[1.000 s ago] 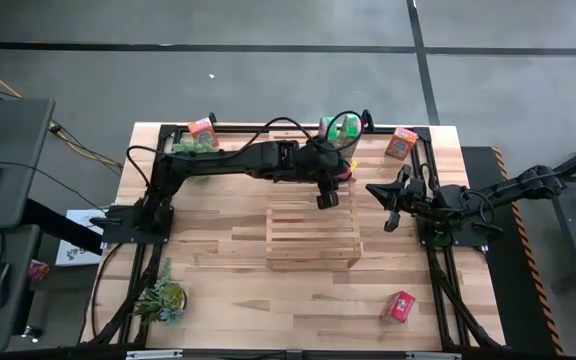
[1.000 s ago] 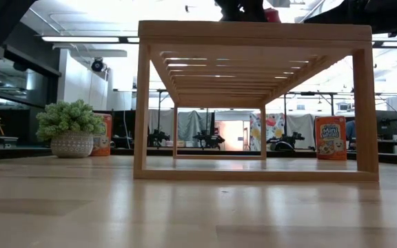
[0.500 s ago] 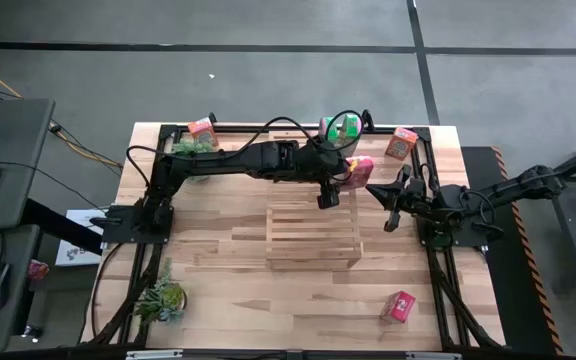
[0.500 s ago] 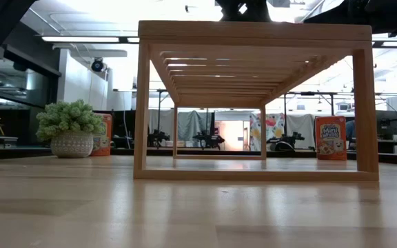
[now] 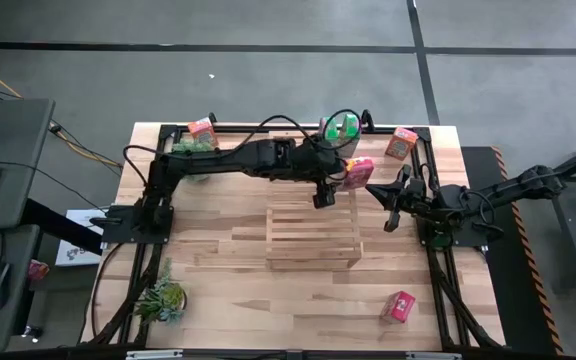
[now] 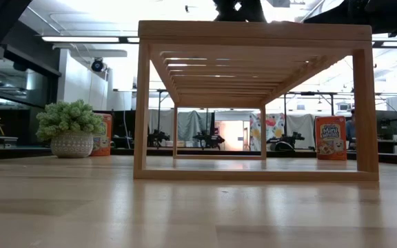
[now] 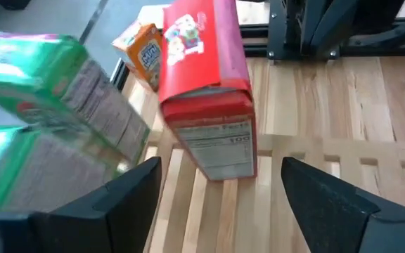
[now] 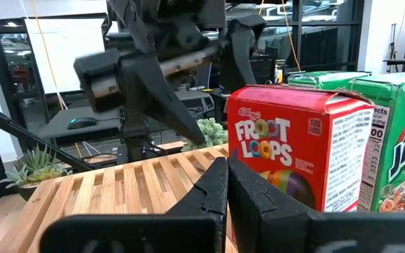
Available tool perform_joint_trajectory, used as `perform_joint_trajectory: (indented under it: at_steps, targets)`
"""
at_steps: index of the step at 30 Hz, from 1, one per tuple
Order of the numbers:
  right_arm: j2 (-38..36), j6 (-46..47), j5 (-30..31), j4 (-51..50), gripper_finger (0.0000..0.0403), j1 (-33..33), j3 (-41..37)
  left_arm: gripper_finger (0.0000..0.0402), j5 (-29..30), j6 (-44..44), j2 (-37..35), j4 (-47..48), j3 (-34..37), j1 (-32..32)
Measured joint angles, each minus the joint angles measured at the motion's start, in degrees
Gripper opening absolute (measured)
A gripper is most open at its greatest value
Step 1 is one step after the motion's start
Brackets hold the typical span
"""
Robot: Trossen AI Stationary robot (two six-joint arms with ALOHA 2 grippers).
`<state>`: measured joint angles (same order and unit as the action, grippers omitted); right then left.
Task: Stack cereal on shelf
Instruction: Put the top red cereal box on the shelf
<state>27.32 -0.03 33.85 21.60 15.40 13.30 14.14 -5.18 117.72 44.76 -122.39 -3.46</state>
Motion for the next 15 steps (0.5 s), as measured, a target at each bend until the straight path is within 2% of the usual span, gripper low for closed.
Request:
perform_joint_trajectory:
  at_steps: [4,10,12,15]
  targets:
    - [0.0,0.0,-1.6,-1.0,0.0000,0.0,0.0,0.0284,0.2,1.1,-2.6,2.9,0.0,0.0]
    - [-0.7,1.6,-10.9,-5.9,0.0000,0.0,0.1,0.0284,0.3,4.3,-7.4,8.3,-0.1,0.0]
    - [-1.7,4.3,-11.9,-13.5,0.0000,0.0,1.2,0.0284,1.1,5.2,-9.2,8.5,0.7,0.2]
    - [-2.3,13.1,-10.2,-29.8,0.0000,0.0,5.4,0.0284,2.8,6.0,-12.5,8.3,3.5,0.6]
